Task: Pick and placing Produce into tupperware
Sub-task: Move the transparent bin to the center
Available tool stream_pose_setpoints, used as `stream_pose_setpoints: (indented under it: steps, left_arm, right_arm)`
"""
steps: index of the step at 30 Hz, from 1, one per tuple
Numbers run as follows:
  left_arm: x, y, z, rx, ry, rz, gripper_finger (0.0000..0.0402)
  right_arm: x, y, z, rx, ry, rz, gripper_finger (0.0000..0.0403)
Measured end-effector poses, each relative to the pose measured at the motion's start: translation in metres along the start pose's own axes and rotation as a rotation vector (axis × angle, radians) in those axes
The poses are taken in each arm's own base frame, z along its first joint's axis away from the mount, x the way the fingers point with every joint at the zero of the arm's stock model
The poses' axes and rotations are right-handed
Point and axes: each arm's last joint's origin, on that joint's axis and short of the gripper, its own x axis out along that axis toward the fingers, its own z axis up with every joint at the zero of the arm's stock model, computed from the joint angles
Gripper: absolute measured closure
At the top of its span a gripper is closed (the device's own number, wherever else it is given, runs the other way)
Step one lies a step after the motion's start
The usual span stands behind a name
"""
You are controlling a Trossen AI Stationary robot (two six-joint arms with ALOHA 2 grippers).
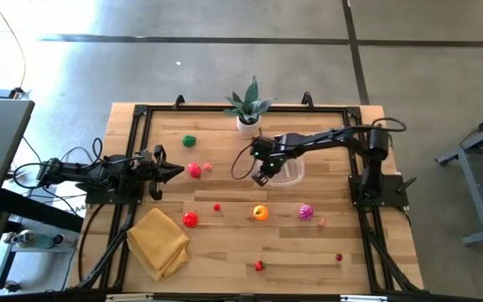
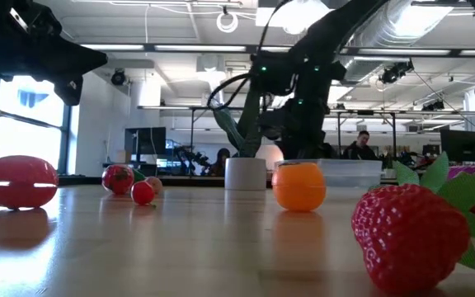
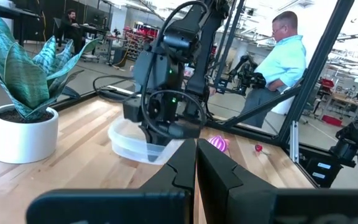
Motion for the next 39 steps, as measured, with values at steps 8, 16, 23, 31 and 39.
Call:
stream_pose_setpoints:
  steps: [8,16,23,31,39]
  left_arm:
    - [0.0,0.0,0.0,0.0,0.0,0.0,0.0396]
    - [0.0,0.0,0.0,0.0,0.0,-0.001,0.0396]
    - [0.0,0.0,0.0,0.0,0.001,0.0,0.0396]
    - [0.0,0.0,0.0,0.001,0.002,-0.001,0.0396]
    - [0.0,0.0,0.0,0.001,0.002,-0.003,0.0396]
  right_arm:
    - [0.011,0.039,0.014,-0.139,0.034,-0.015,0.0403]
    - [0.008,0.058,0.01,-0.22,0.042,-0.042,0.0403]
    - [0.009,0.07,-0.003,-0.286,0.087,-0.055,0.0403]
    - [0.01,0.08,-0.016,-0.329,0.126,-0.066,0.0403]
    - [0.01,0.08,-0.016,-0.337,0.117,-0.081,0.0403]
